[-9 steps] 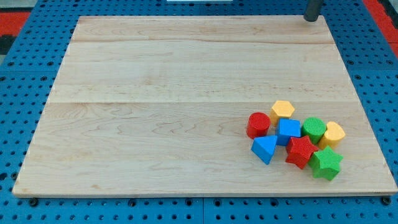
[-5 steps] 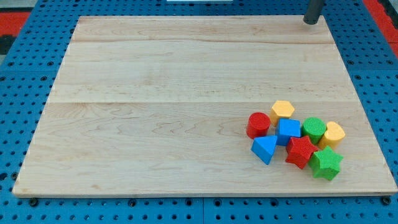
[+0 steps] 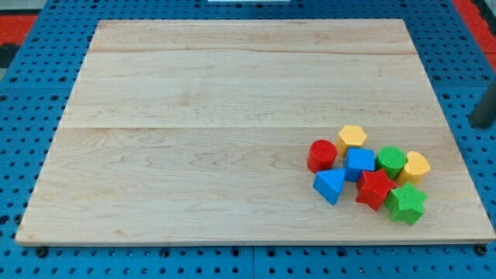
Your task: Nudge the group of blocks
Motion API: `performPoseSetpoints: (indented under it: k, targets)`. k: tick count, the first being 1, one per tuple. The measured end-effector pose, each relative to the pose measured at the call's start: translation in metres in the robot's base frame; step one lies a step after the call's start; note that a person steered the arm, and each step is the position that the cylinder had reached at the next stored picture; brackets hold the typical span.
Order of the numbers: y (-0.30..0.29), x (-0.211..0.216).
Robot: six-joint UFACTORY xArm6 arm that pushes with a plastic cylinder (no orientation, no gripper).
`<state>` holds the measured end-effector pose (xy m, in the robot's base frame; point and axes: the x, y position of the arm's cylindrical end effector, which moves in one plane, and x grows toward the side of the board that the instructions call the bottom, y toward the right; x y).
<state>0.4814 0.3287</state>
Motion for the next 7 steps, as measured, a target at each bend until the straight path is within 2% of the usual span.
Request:
performPoseSetpoints:
  k: [2, 3, 4, 7]
  targets:
    - [-0.039, 0.059]
    - [-0.09, 0.066]
    - [-0.141, 0.065]
    - [-0.15, 0.0]
